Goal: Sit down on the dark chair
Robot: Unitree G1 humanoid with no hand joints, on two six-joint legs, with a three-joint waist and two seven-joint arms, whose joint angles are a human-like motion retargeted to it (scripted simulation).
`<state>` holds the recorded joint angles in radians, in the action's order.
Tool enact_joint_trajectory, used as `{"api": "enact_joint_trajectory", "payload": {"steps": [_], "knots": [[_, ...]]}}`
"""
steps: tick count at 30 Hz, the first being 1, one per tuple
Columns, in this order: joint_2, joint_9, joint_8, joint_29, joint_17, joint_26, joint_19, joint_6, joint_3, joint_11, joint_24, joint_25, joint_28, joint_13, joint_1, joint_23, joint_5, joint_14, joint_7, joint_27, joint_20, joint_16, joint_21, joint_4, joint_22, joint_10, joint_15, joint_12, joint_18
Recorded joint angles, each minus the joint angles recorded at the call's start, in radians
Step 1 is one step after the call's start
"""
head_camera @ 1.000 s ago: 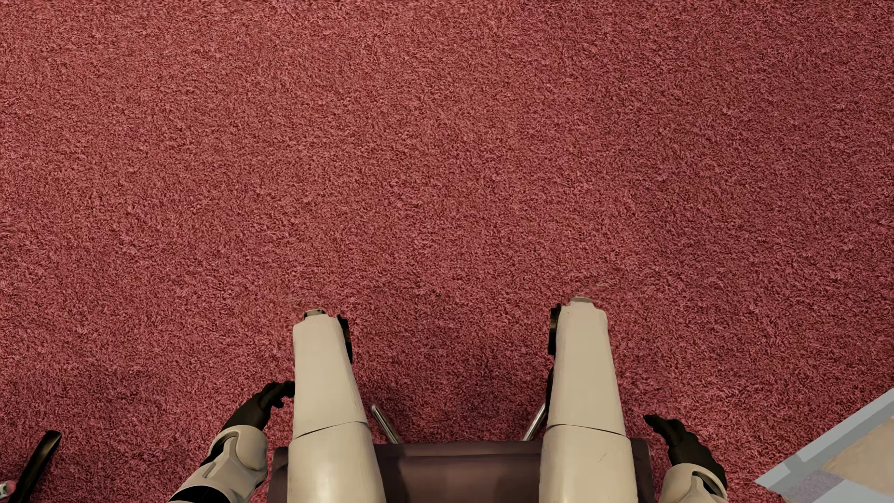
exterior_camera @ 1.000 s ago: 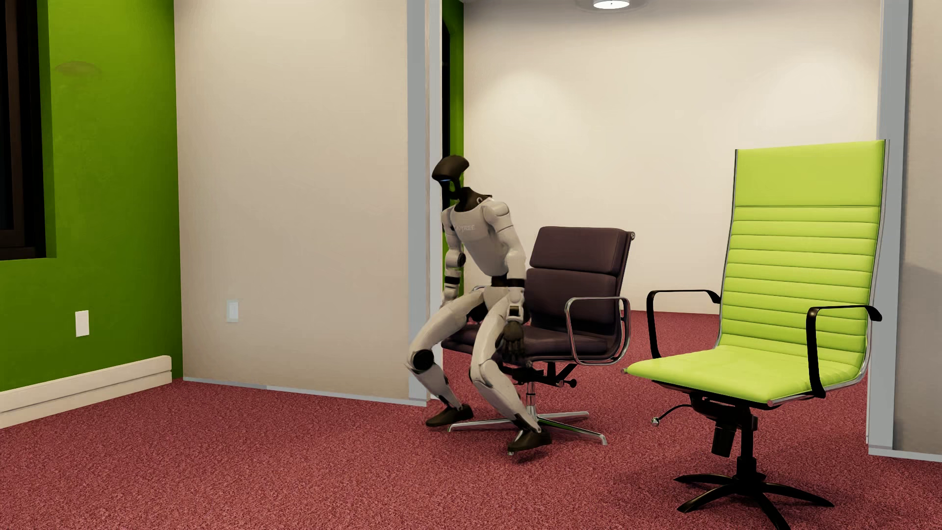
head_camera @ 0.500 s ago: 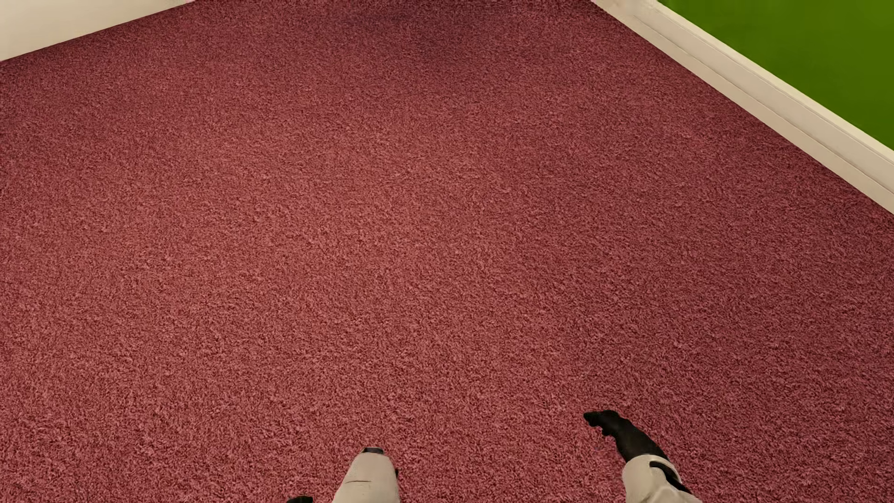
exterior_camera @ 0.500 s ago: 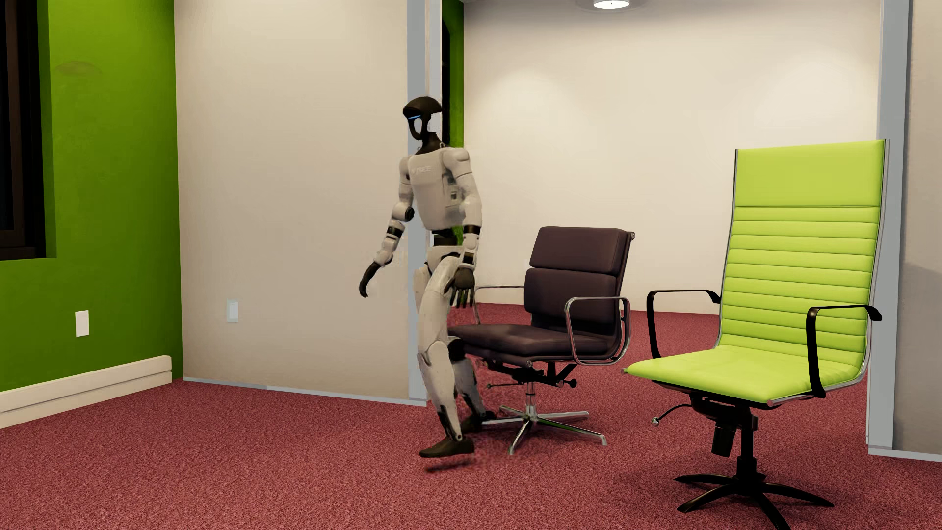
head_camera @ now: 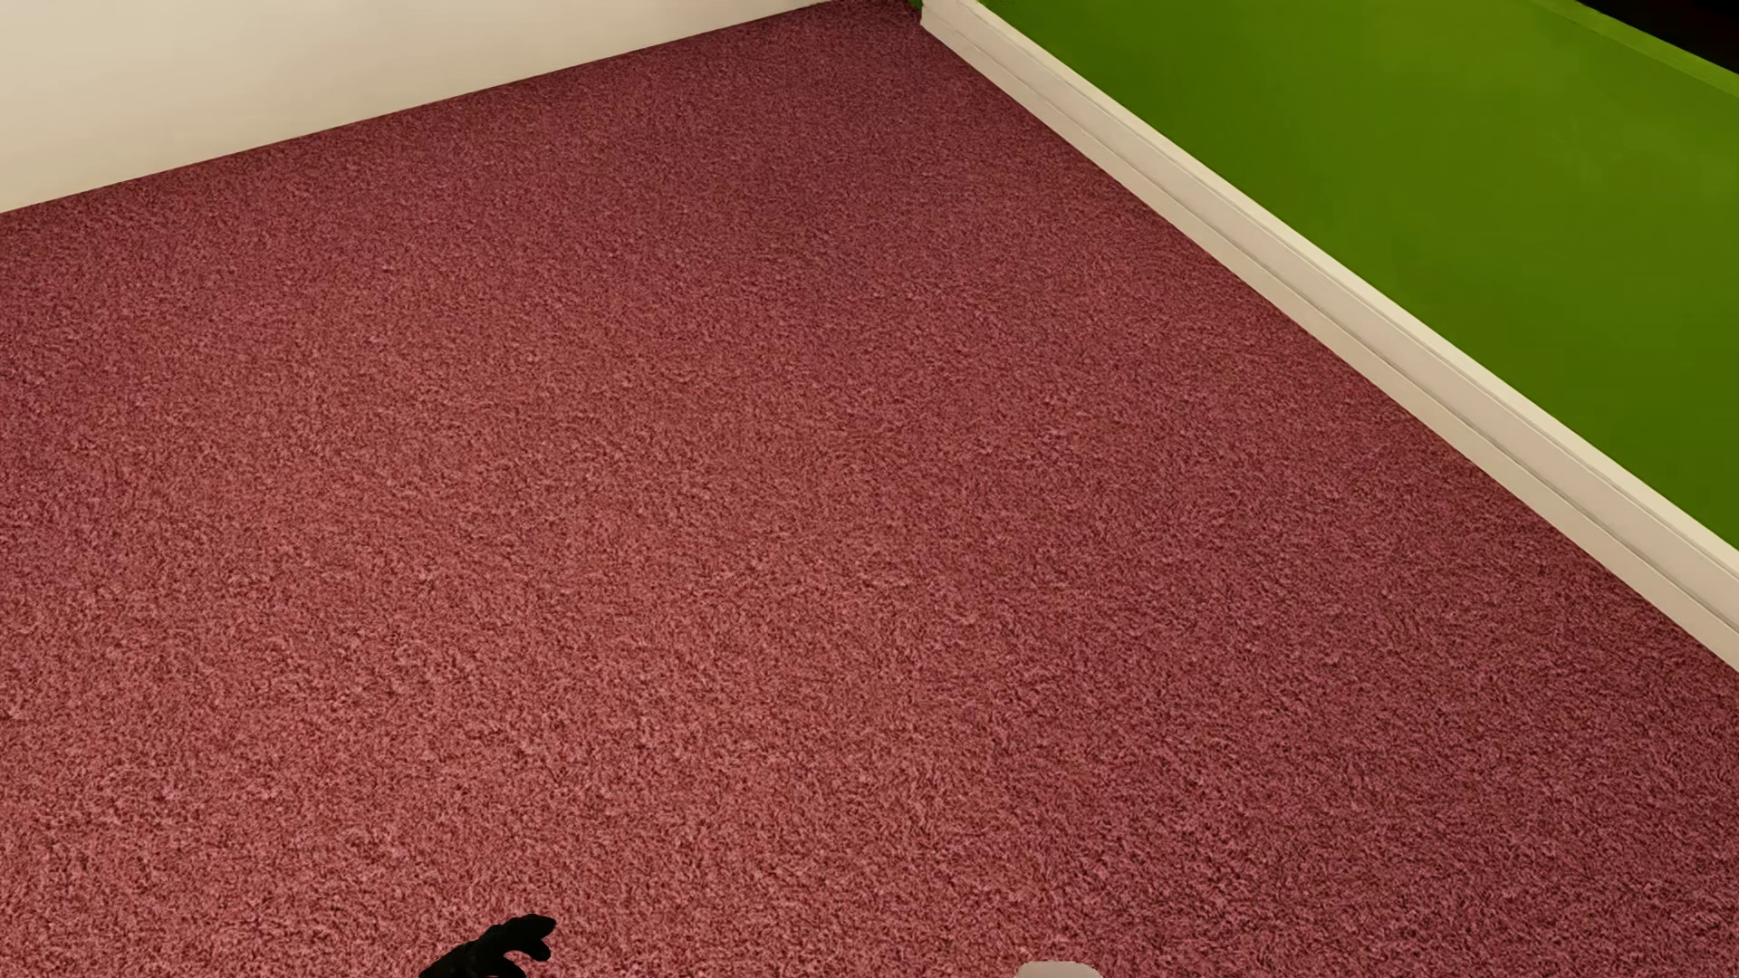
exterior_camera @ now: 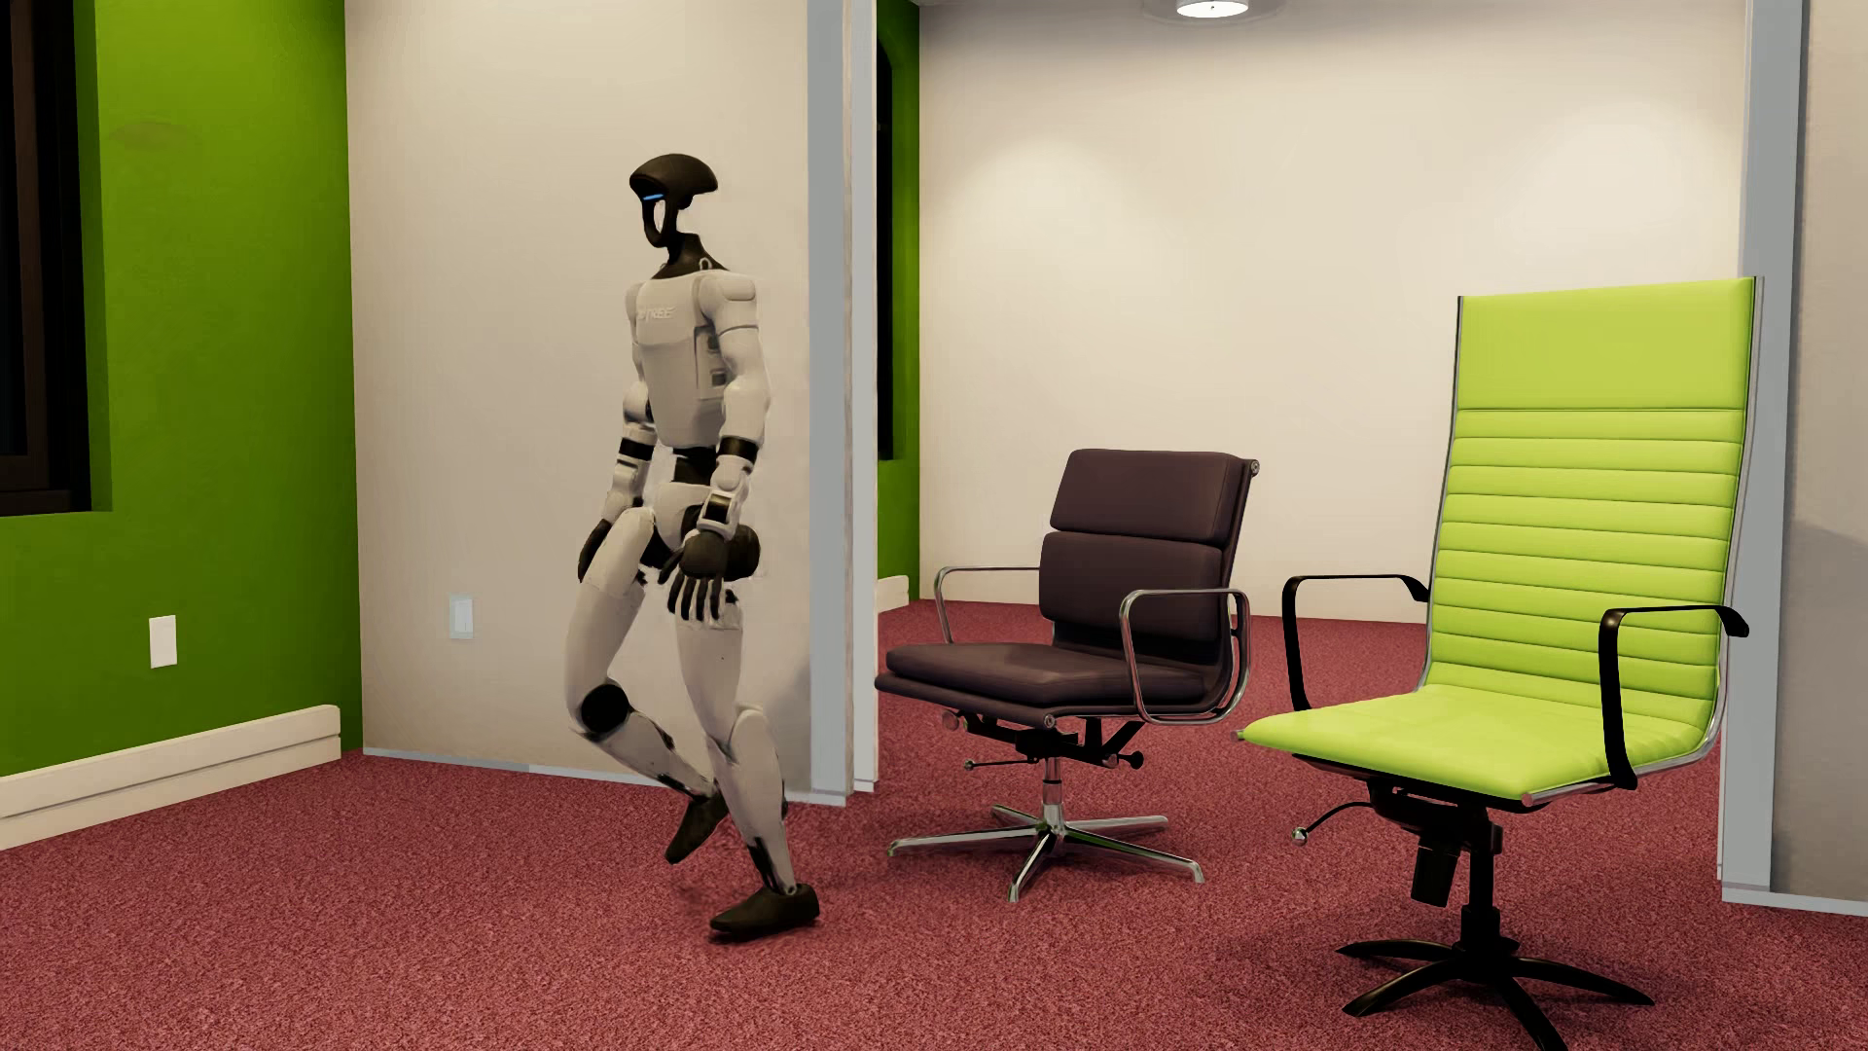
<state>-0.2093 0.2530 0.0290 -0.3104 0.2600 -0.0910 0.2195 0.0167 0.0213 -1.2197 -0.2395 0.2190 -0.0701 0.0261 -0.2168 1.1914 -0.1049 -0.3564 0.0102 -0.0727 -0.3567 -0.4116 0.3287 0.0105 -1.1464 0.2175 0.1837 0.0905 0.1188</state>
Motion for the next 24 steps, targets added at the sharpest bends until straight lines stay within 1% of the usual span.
{"api": "enact_joint_trajectory", "payload": {"steps": [1, 2, 3, 4, 5, 6, 7, 8, 9, 10, 11, 12, 13, 14, 15, 16, 17, 18, 19, 20, 21, 22, 23, 24], "knots": [[-0.077, -0.015, 0.024, 0.004, 0.002, -0.01, 0.026, -0.018, 0.024, 0.11, 0.021, 0.002, -0.011, 0.05, -0.064, 0.02, 0.021, -0.03, 0.014, 0.007, -0.028, -0.009, -0.022, -0.023, 0.008, -0.029, -0.002, 0.027, -0.023], [-0.136, -0.009, 0.041, 0.074, 0.0, -0.021, 0.026, -0.016, 0.043, 0.276, 0.016, 0.01, 0.026, 0.069, -0.143, 0.002, 0.024, -0.051, 0.032, -0.018, -0.026, -0.032, -0.072, -0.021, 0.036, -0.087, -0.002, 0.064, -0.029], [-0.141, -0.023, 0.046, 0.02, 0.003, -0.028, 0.016, -0.019, 0.054, 0.525, 0.018, -0.006, 0.0, 0.121, -0.226, 0.002, 0.034, -0.06, 0.047, 0.026, -0.041, -0.038, -0.076, -0.029, 0.048, -0.146, -0.057, 0.085, -0.056], [-0.118, -0.033, 0.024, 0.056, 0.009, -0.04, -0.025, -0.03, 0.057, 0.824, 0.021, -0.005, -0.002, 0.141, -0.268, 0.007, 0.05, -0.088, 0.062, 0.022, -0.054, -0.037, -0.114, -0.043, 0.067, -0.15, -0.095, 0.111, -0.085], [-0.104, -0.058, -0.006, 0.035, 0.008, -0.051, -0.056, -0.027, 0.061, 1.062, 0.004, -0.011, -0.006, 0.169, -0.288, 0.013, 0.042, -0.131, 0.088, 0.023, -0.062, -0.043, -0.137, -0.051, 0.083, -0.115, -0.156, 0.12, -0.106], [-0.09, -0.082, -0.023, 0.026, 0.019, -0.053, -0.036, -0.033, 0.059, 1.202, 0.009, -0.04, -0.004, 0.207, -0.321, 0.006, 0.026, -0.153, 0.101, 0.033, -0.076, -0.035, -0.146, -0.056, 0.11, -0.099, -0.2, 0.114, -0.134], [-0.103, -0.084, -0.004, 0.021, 0.019, -0.071, -0.019, -0.038, 0.069, 1.124, -0.009, -0.023, 0.011, 0.222, -0.354, 0.006, 0.02, -0.16, 0.101, 0.038, -0.061, -0.035, -0.176, -0.071, 0.123, -0.053, -0.168, 0.102, -0.158], [-0.117, -0.081, 0.012, 0.045, 0.029, -0.053, -0.01, -0.042, 0.082, 1.032, -0.035, -0.035, 0.02, 0.222, -0.375, 0.019, 0.042, -0.153, 0.097, 0.03, -0.048, -0.042, -0.147, -0.085, 0.126, 0.014, -0.249, 0.089, -0.173], [-0.116, -0.102, 0.005, 0.024, 0.028, -0.043, -0.002, -0.057, 0.081, 0.924, 0.006, -0.028, -0.008, 0.234, -0.386, 0.042, 0.065, -0.125, 0.086, 0.008, -0.011, -0.018, -0.152, -0.129, 0.142, 0.126, -0.308, 0.016, -0.205], [-0.089, -0.105, 0.071, 0.044, 0.015, -0.027, -0.043, -0.052, 0.079, 0.857, -0.024, -0.016, 0.019, 0.211, -0.341, 0.08, 0.099, -0.016, 0.058, -0.002, 0.002, -0.015, -0.105, -0.141, 0.111, 0.306, -0.283, -0.023, -0.243], [-0.007, -0.095, 0.061, 0.016, -0.006, -0.018, -0.112, -0.043, 0.065, 0.86, -0.022, 0.012, -0.007, 0.175, -0.235, 0.088, 0.115, 0.16, 0.026, -0.007, 0.002, -0.007, -0.103, -0.169, 0.094, 0.552, -0.245, -0.069, -0.278], [0.066, -0.091, -0.001, 0.019, -0.003, 0.018, -0.133, -0.041, 0.038, 0.872, -0.042, 0.056, -0.007, 0.142, -0.084, 0.082, 0.113, 0.371, 0.024, -0.029, -0.004, -0.002, -0.122, -0.174, 0.089, 0.789, -0.236, -0.103, -0.273], [0.137, -0.077, -0.01, 0.002, 0.002, 0.025, -0.181, -0.05, 0.003, 0.898, -0.077, 0.065, 0.006, 0.106, 0.059, 0.037, 0.115, 0.262, 0.016, 0.003, -0.004, 0.015, -0.107, -0.178, 0.074, 0.998, -0.166, -0.11, -0.235], [0.194, -0.064, -0.018, 0.002, 0.007, 0.024, -0.151, -0.025, -0.035, 0.907, -0.097, 0.073, 0.014, 0.052, 0.184, 0.012, 0.103, 0.159, -0.007, 0.008, 0.002, 0.018, -0.057, -0.168, 0.074, 1.116, -0.129, -0.127, -0.233], [0.29, -0.046, -0.03, 0.017, 0.012, 0.025, -0.163, -0.003, -0.065, 0.945, -0.119, 0.078, 0.019, -0.002, 0.282, -0.018, 0.093, 0.129, -0.014, 0.015, 0.023, 0.025, 0.001, -0.152, 0.09, 1.156, -0.08, -0.163, -0.266], [0.358, -0.045, -0.04, 0.022, 0.016, 0.029, -0.184, 0.004, -0.096, 0.991, -0.132, 0.079, 0.037, -0.066, 0.406, -0.044, 0.083, 0.091, -0.041, 0.004, 0.044, 0.042, 0.036, -0.164, 0.071, 1.152, -0.055, -0.172, -0.283], [0.429, -0.043, -0.066, 0.011, 0.038, 0.02, -0.16, 0.002, -0.123, 1.038, -0.112, 0.094, 0.033, -0.132, 0.514, -0.078, 0.069, 0.078, -0.062, 0.031, 0.069, 0.07, 0.064, -0.167, 0.064, 1.083, -0.048, -0.184, -0.312], [0.51, -0.038, -0.089, 0.026, 0.054, 0.005, -0.153, 0.004, -0.142, 1.081, -0.128, 0.105, 0.048, -0.187, 0.575, -0.123, 0.064, 0.063, -0.076, 0.05, 0.078, 0.084, 0.086, -0.166, 0.058, 0.929, -0.018, -0.203, -0.321], [0.574, -0.047, -0.101, 0.028, 0.062, -0.001, -0.146, 0.005, -0.152, 1.101, -0.131, 0.11, 0.057, -0.242, 0.606, -0.156, 0.06, 0.097, -0.079, 0.056, 0.097, 0.096, 0.111, -0.168, 0.053, 0.699, 0.013, -0.224, -0.307], [0.631, -0.056, -0.092, 0.009, 0.065, -0.015, -0.102, 0.001, -0.161, 1.102, -0.121, 0.1, 0.062, -0.281, 0.596, -0.173, 0.031, 0.145, -0.062, 0.07, 0.112, 0.12, 0.145, -0.152, 0.036, 0.423, 0.043, -0.244, -0.274], [0.709, -0.053, -0.11, -0.008, 0.064, -0.019, -0.098, -0.003, -0.163, 1.157, -0.12, 0.1, 0.034, -0.326, 0.555, -0.199, 0.039, 0.189, -0.016, 0.071, 0.13, 0.134, 0.159, -0.12, 0.029, 0.131, 0.041, -0.253, -0.192], [0.758, -0.064, -0.129, -0.027, 0.063, -0.007, -0.078, -0.016, -0.16, 1.148, -0.114, 0.105, 0.011, -0.347, 0.528, -0.217, 0.05, 0.178, 0.009, 0.062, 0.136, 0.135, 0.172, -0.11, 0.02, -0.035, 0.054, -0.265, -0.107], [0.747, -0.101, -0.111, -0.032, 0.063, 0.002, -0.102, -0.017, -0.167, 1.108, -0.063, 0.069, -0.004, -0.347, 0.543, -0.234, 0.029, 0.161, -0.027, 0.054, 0.136, 0.14, 0.219, -0.115, 0.016, -0.016, 0.004, -0.29, -0.107], [0.732, -0.101, -0.1, -0.047, 0.036, 0.001, -0.097, 0.009, -0.167, 0.958, -0.077, 0.084, -0.003, -0.351, 0.54, -0.22, 0.009, 0.256, -0.039, 0.043, 0.14, 0.126, 0.2, -0.086, -0.009, 0.045, 0.029, -0.275, -0.116]]}}
